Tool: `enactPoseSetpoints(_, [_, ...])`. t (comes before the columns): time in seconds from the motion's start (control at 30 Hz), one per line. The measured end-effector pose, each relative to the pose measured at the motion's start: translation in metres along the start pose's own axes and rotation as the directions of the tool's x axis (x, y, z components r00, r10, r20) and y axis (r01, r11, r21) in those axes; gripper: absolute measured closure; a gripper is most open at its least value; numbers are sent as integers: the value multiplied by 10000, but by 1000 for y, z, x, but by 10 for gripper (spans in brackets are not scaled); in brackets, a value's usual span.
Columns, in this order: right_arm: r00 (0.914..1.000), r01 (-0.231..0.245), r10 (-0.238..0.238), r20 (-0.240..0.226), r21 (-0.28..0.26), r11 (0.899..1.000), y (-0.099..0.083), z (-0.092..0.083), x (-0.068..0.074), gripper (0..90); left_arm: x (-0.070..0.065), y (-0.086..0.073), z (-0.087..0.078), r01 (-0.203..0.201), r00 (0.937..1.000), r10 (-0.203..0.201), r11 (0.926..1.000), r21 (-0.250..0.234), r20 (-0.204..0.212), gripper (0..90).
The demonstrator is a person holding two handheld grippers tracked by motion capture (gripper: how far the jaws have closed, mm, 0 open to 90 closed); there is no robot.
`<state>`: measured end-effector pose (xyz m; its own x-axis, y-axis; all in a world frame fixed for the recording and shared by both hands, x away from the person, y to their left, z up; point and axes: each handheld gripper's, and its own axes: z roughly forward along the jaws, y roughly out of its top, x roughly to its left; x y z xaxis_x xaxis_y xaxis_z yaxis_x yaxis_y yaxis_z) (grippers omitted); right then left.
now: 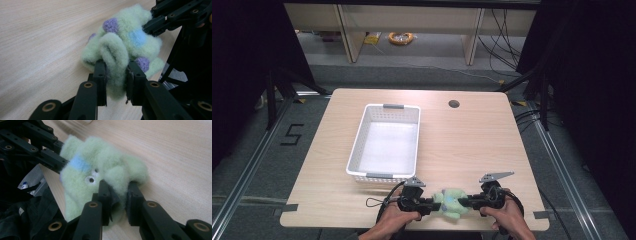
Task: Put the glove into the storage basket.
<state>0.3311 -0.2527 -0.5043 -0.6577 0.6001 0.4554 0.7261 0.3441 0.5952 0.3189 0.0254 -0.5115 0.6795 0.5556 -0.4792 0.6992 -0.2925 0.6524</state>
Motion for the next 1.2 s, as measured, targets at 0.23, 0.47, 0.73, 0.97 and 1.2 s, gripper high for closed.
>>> enactPoseSetpoints(0.23, [9996, 268, -268, -45, -41, 9996, 3, -4, 6, 793, -3, 0, -5, -226, 9997, 226, 9997, -2, -76, 738])
enactPoseSetpoints(0.47, [9998, 196, -199, -88, -287, 9994, 9, -10, 20, 797, -7, 2, -20, -499, 9988, 498, 9985, -239, -26, 737])
enactPoseSetpoints(0.73, [9968, 803, -798, 113, -592, 9950, 24, -18, 31, 797, -10, 12, -36, -518, 9985, 527, 9963, -691, 118, 737])
enactPoseSetpoints(0.97, [9951, 987, -975, 191, -728, 9925, 48, -23, 44, 797, -7, 28, -61, -707, 9975, 713, 9929, -952, 24, 736])
enactPoseSetpoints(1.2, [9890, 1479, -1471, 159, -875, 9851, 76, -21, 58, 797, -6, 45, -86, -1186, 9922, 1146, 9890, -885, -498, 734])
